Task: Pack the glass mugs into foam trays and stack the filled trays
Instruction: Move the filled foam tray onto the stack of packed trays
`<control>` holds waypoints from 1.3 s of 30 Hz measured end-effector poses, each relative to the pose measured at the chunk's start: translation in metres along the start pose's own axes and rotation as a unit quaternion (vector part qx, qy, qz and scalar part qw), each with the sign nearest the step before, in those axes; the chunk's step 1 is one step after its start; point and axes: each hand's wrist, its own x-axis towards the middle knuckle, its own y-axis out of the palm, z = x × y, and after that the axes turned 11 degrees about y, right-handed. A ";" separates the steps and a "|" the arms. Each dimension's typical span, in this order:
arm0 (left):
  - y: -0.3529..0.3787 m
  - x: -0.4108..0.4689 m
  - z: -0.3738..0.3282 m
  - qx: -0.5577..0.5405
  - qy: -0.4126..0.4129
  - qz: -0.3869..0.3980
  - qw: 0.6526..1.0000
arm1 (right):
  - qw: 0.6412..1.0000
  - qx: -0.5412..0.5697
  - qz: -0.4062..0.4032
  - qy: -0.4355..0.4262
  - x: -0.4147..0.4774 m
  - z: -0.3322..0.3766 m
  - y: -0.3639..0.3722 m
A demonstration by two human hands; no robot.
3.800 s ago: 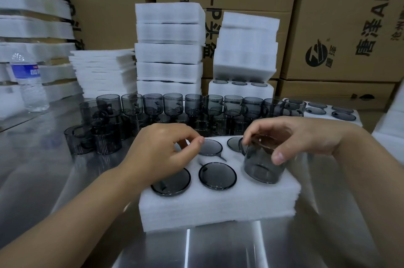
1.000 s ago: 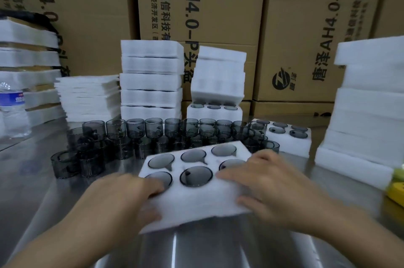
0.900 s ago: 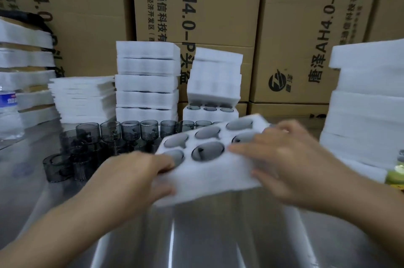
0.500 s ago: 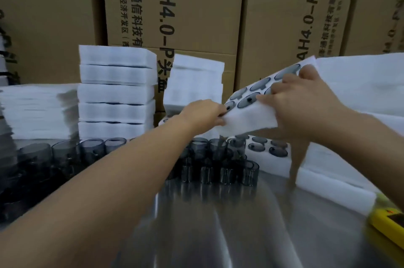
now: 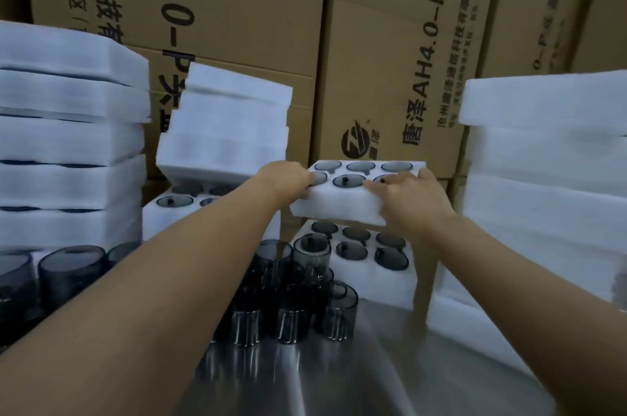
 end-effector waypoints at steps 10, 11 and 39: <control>0.030 -0.002 -0.028 0.013 -0.009 0.051 0.999 | 0.983 0.076 0.141 0.089 -0.032 0.011 0.048; 0.030 -0.007 -0.030 -0.014 -0.009 0.058 0.998 | 0.981 0.068 0.155 0.091 -0.034 0.013 0.045; -0.025 -0.333 -0.060 -0.171 -0.082 -0.338 0.922 | 0.983 0.014 -0.153 0.098 -0.030 -0.071 -0.167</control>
